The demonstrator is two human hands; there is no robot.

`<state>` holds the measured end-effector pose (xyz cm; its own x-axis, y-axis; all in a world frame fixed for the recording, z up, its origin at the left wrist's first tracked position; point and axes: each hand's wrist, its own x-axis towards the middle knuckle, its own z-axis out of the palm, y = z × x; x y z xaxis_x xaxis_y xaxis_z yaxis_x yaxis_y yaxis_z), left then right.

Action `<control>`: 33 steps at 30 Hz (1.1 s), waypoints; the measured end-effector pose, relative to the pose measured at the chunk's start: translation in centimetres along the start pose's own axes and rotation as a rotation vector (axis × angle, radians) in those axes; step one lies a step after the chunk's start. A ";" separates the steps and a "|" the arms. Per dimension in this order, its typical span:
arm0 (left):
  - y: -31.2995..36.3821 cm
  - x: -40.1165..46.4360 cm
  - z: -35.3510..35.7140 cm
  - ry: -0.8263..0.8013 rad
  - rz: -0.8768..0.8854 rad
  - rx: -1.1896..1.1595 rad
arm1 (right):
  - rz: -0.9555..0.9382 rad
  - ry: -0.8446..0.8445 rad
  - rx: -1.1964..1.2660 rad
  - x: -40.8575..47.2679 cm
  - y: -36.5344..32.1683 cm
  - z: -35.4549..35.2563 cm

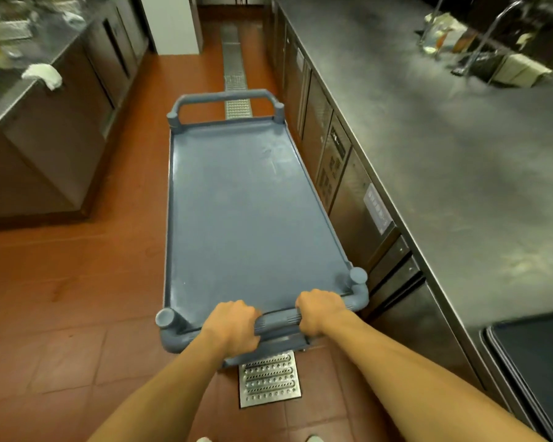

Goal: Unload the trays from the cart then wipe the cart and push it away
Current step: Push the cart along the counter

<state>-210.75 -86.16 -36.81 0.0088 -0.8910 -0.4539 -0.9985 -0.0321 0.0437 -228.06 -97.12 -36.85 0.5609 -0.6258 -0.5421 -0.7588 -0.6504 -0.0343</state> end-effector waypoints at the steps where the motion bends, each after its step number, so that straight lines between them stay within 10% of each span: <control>1: 1.0 0.4 -0.2 0.010 0.007 -0.018 | 0.010 -0.005 -0.008 -0.2 1.1 -0.1; 33: 18.1 -3.5 4.5 0.010 0.101 -0.011 | 0.177 0.098 0.016 -16.0 9.6 9.6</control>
<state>-229.10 -81.59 -38.45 -0.0918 -0.8946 -0.4373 -0.9936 0.0536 0.0990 -247.42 -89.23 -36.55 0.4473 -0.7691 -0.4565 -0.8531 -0.5202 0.0406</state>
